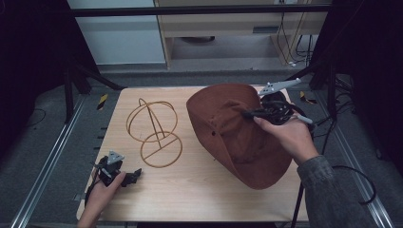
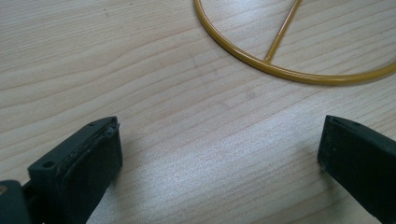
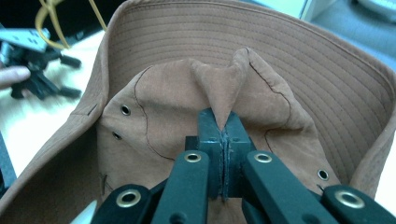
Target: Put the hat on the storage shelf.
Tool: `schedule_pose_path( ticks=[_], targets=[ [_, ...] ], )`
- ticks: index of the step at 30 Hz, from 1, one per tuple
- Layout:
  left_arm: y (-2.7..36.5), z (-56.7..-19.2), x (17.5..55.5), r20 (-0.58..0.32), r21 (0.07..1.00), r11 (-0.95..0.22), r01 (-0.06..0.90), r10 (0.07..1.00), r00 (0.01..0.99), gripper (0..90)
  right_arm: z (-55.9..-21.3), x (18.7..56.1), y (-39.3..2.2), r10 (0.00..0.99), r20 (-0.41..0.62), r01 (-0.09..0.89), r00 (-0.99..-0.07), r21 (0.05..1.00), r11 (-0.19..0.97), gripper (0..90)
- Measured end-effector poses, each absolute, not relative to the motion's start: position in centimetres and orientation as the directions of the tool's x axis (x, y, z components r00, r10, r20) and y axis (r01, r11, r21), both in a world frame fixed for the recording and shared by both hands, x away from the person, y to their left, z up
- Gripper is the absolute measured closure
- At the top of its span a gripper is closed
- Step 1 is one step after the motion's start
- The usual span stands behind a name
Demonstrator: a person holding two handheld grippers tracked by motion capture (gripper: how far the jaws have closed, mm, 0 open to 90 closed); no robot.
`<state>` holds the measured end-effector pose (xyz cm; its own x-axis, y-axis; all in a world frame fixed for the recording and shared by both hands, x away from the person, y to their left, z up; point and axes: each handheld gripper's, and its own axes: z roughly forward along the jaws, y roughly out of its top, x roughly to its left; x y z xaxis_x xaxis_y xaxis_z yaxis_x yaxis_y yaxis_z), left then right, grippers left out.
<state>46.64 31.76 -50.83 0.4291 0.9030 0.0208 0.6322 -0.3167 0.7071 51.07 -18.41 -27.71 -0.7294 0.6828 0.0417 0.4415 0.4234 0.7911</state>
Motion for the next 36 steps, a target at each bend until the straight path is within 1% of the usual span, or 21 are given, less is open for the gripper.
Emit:
schedule_pose_path(
  ticks=[5,11,25,36],
  targets=[
    [31.8,-50.8,46.6,0.021,0.707,-0.317,0.632,0.903,0.429,0.0,-25.6,50.6,-17.2,0.675,0.022,0.398,-0.737,0.822,0.407,89.3],
    [31.7,-50.8,46.6,0.020,0.709,-0.314,0.632,0.904,0.427,0.0,-24.0,50.7,-15.7,0.675,0.012,0.370,-0.738,0.843,0.390,89.4],
    [31.8,-50.8,46.6,0.022,0.708,-0.317,0.630,0.903,0.429,0.0,-21.5,50.4,-13.1,0.657,0.011,0.308,-0.754,0.890,0.338,89.4],
    [31.8,-50.8,46.6,0.023,0.709,-0.317,0.630,0.903,0.429,0.0,-20.3,49.9,-11.4,0.636,0.013,0.270,-0.771,0.912,0.309,89.4]
  ],
)
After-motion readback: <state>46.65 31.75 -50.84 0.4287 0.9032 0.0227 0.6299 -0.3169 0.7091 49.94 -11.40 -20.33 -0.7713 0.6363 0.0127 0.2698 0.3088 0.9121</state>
